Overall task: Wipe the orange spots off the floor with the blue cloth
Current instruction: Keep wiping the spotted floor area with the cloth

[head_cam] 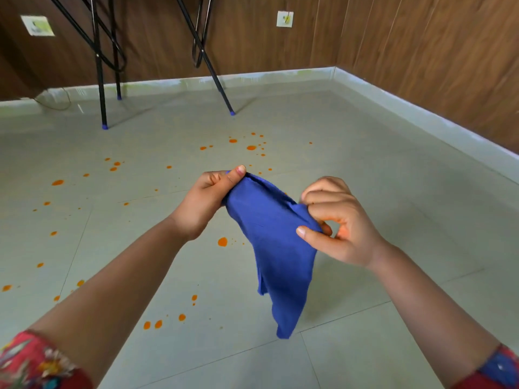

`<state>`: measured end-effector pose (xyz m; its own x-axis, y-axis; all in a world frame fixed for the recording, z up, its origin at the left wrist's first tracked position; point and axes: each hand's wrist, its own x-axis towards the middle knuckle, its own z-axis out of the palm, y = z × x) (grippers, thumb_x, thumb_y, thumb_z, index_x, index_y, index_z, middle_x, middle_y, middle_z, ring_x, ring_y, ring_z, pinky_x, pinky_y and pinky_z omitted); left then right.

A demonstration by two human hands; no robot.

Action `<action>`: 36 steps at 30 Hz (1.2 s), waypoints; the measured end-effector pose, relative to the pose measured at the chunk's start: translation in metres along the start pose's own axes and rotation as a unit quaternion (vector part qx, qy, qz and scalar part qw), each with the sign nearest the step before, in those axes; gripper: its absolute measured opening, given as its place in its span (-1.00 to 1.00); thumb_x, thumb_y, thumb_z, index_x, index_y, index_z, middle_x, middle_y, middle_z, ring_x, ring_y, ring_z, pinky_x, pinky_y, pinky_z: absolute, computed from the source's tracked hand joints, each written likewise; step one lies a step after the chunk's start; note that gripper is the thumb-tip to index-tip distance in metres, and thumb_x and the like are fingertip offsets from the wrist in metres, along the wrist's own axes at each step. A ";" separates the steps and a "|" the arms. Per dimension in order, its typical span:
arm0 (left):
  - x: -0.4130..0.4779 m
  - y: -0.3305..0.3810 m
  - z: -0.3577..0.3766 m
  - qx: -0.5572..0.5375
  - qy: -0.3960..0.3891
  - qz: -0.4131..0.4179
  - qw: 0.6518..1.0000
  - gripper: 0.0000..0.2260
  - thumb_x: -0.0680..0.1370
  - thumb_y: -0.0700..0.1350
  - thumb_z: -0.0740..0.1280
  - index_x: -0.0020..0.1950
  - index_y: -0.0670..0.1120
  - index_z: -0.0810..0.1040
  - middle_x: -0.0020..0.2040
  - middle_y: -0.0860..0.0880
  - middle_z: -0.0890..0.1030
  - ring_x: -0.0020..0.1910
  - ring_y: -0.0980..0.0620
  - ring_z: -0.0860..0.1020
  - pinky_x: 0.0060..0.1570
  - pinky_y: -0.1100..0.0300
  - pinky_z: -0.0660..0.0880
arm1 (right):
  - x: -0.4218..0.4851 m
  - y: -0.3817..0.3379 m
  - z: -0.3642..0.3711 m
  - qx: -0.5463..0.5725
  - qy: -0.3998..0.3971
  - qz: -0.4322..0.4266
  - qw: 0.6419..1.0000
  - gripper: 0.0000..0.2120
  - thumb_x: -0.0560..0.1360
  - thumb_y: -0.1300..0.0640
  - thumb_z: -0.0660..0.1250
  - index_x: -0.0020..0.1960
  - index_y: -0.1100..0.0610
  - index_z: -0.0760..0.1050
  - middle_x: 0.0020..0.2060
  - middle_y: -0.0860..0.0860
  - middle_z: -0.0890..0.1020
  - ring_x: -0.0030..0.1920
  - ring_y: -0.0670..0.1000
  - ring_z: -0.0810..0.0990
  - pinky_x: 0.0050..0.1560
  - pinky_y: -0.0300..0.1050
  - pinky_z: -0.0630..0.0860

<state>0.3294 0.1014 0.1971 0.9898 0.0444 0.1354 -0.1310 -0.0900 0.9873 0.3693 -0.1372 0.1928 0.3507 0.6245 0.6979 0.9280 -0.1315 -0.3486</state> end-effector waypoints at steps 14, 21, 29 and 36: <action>-0.007 -0.012 -0.011 0.023 0.035 0.053 0.998 -0.54 0.57 -0.03 0.29 -0.34 -0.37 0.31 -0.33 -0.12 0.34 -0.31 -0.02 0.33 -0.23 0.10 0.33 | 0.005 0.016 -0.023 -0.105 -0.093 0.164 0.976 -0.74 0.30 -0.14 0.45 -0.09 -0.05 0.56 -0.33 -0.15 0.48 -0.18 -0.05 0.42 0.05 -0.22 0.33; 0.015 -0.023 -0.017 0.023 0.076 0.007 0.997 -0.87 0.46 -0.24 0.42 -0.28 -0.18 0.56 -0.32 0.04 0.63 -0.25 0.08 0.61 -0.12 0.15 0.60 | 0.009 0.047 -0.008 0.108 0.023 0.380 0.918 -0.68 0.38 0.26 0.52 -0.28 0.06 0.38 -0.16 0.07 0.62 -0.26 0.03 0.52 -0.19 -0.06 0.45; 0.045 -0.018 -0.030 0.060 -0.017 -0.047 0.997 -0.81 0.46 -0.34 0.41 0.02 -0.14 0.55 -0.22 -0.06 0.58 -0.19 0.03 0.62 -0.15 0.20 0.61 | 0.010 0.064 -0.006 0.141 0.057 0.436 0.887 -0.85 0.42 0.23 0.49 -0.09 0.10 0.54 -0.22 0.04 0.71 -0.23 -0.03 0.64 0.00 0.01 0.54; 0.013 -0.053 -0.027 -0.105 -0.110 -0.192 0.970 -0.73 0.44 -0.01 0.39 0.08 -0.11 0.61 -0.08 -0.06 0.61 -0.18 0.02 0.58 -0.14 0.21 0.51 | -0.021 0.051 0.002 0.322 -0.048 0.486 0.811 -0.94 0.51 0.13 0.37 -0.03 0.08 0.53 -0.18 -0.04 0.67 -0.18 -0.05 0.63 -0.06 -0.18 0.53</action>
<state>0.3482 0.1335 0.1485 0.9528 -0.1818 -0.2432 0.2634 0.0966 0.9598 0.4092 -0.1550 0.1593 0.8369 0.5281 -0.1443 -0.0506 -0.1878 -0.9809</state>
